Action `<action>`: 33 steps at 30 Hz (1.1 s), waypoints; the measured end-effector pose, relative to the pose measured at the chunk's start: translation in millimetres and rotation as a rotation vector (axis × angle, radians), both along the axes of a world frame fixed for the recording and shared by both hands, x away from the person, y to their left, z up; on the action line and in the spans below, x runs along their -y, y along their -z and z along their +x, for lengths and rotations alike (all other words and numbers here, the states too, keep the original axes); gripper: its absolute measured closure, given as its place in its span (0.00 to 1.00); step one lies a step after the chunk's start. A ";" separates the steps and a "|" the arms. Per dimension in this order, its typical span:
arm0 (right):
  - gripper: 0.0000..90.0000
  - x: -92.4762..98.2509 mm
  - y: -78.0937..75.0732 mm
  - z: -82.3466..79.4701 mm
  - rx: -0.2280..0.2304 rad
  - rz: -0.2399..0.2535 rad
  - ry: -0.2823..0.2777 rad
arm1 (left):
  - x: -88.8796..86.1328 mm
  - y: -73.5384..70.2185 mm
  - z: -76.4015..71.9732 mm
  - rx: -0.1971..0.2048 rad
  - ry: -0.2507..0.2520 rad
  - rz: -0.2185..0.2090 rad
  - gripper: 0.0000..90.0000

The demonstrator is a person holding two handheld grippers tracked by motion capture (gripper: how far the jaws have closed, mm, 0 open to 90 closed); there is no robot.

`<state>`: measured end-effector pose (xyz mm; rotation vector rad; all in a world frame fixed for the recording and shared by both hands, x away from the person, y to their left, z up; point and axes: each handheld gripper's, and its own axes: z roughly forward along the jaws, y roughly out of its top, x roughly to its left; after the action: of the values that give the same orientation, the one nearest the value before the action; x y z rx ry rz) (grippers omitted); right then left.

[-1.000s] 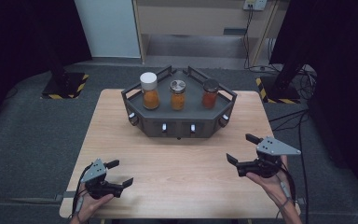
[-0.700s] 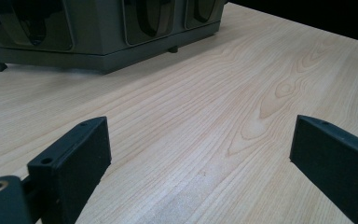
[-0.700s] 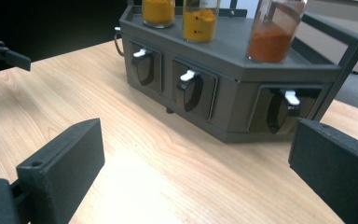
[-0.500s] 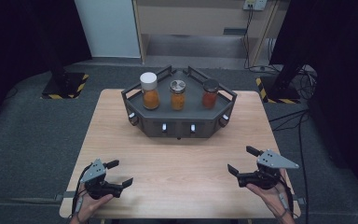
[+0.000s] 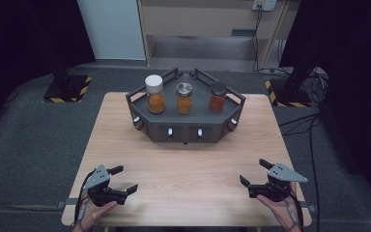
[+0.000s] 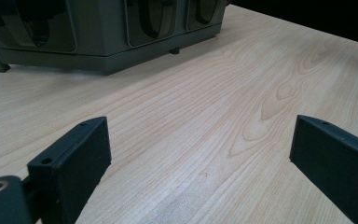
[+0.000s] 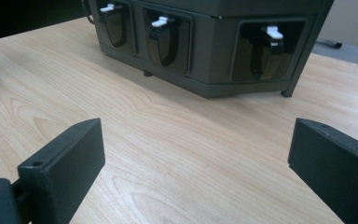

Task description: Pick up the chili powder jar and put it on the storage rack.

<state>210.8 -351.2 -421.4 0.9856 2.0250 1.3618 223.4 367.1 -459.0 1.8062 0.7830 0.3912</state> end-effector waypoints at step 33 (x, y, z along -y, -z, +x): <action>0.05 2.4 12.8 3.9 -0.019 -0.023 -0.013 | -0.1 0.3 2.3 0.007 0.007 -0.001 0.05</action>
<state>214.7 -353.6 -434.2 0.9805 2.0599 1.3381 225.7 367.2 -459.3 1.8047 0.7721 0.3924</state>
